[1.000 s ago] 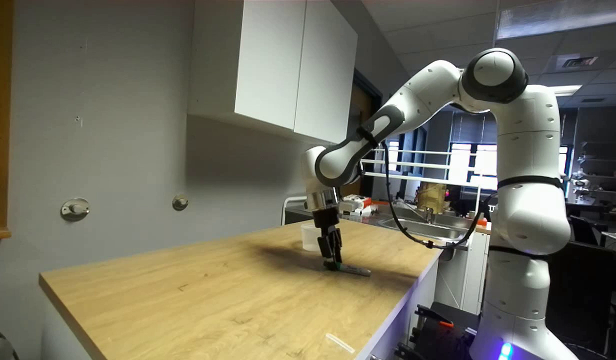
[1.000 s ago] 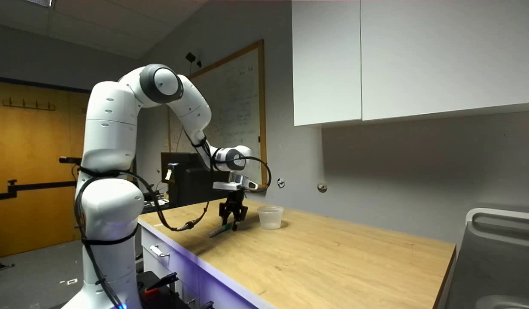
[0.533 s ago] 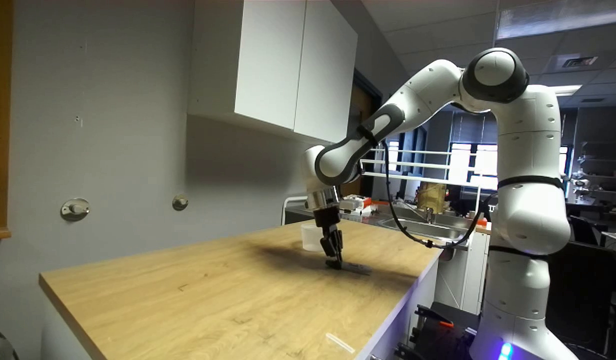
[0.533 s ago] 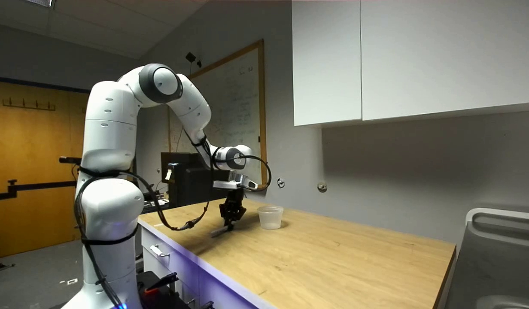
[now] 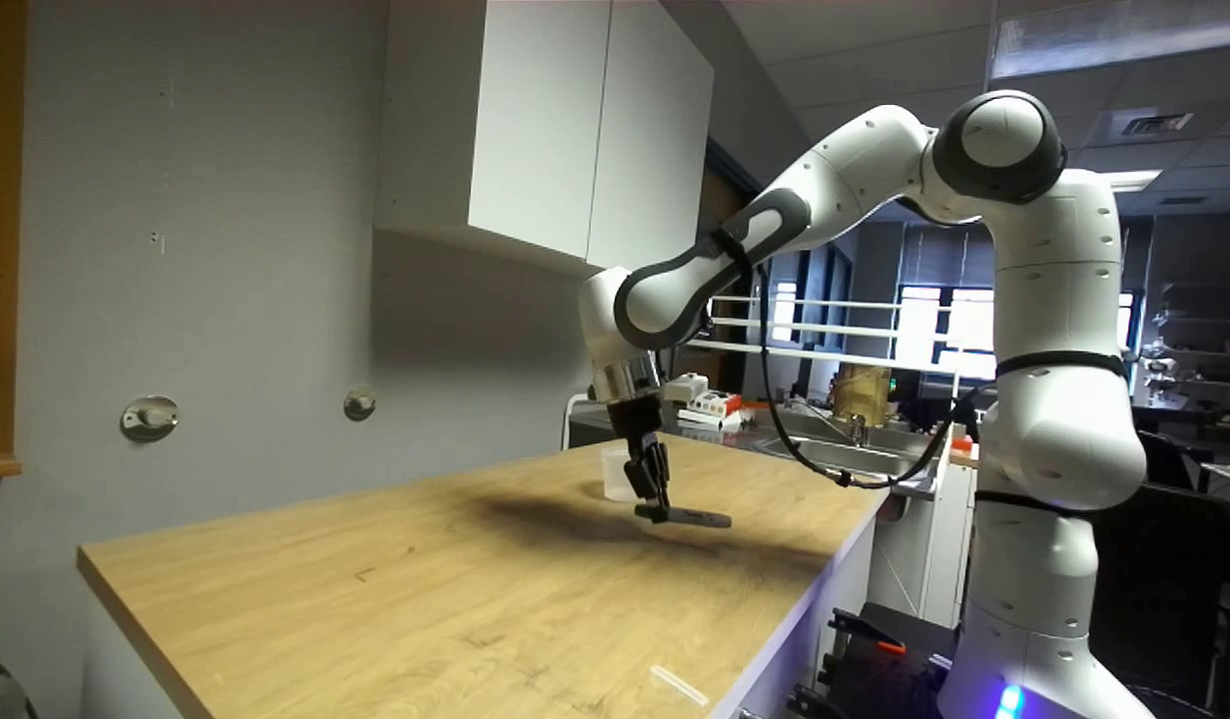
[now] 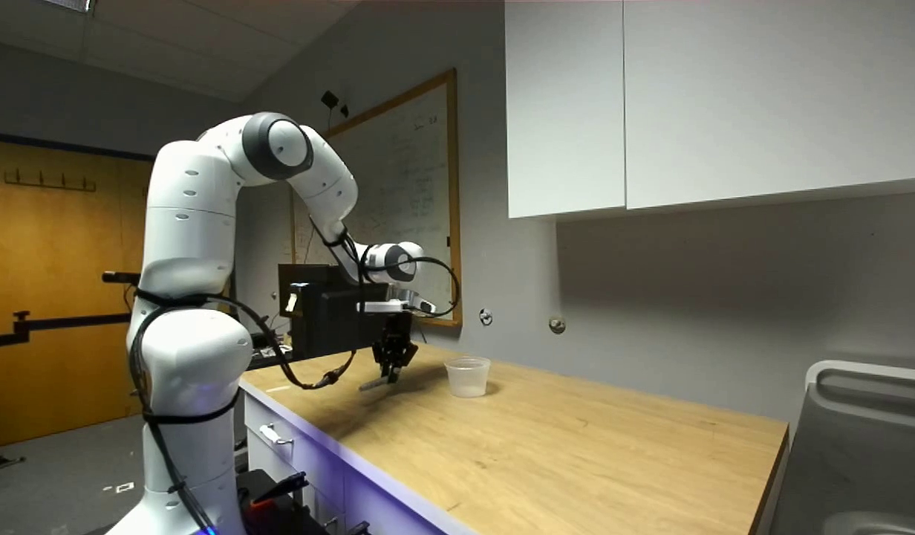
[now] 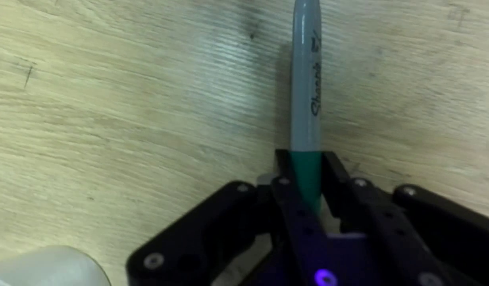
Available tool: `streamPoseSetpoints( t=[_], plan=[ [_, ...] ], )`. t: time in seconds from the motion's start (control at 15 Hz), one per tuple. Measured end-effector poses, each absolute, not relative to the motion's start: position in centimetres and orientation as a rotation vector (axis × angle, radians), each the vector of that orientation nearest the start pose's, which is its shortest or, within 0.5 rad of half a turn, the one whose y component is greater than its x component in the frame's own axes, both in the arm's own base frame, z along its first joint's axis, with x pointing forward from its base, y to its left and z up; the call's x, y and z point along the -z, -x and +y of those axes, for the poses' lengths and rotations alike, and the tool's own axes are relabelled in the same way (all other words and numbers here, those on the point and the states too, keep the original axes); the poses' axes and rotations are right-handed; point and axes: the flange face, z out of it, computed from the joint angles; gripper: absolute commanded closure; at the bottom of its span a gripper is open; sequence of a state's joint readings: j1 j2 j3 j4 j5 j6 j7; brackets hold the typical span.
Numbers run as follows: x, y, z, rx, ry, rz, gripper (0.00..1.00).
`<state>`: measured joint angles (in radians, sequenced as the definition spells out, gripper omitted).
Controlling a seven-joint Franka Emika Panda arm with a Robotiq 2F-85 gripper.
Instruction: Put the green pen in the clear bowl
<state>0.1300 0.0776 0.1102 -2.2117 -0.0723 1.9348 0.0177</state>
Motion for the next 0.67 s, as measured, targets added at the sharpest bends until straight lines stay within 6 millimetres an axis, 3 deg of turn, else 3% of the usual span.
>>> streamPoseSetpoints(
  t=[0.2, 0.33, 0.47, 0.67],
  plan=[
    [-34.4, -48.8, 14.8, -0.498, 3.188, -0.554, 0.92],
    [-36.5, -49.6, 16.2, -0.407, 3.215, -0.623, 0.92],
    [-39.0, -50.4, 16.5, -0.283, 3.252, -0.667, 0.92],
    [-43.1, -51.6, 15.3, -0.064, 3.314, -0.73, 0.92]
  ],
)
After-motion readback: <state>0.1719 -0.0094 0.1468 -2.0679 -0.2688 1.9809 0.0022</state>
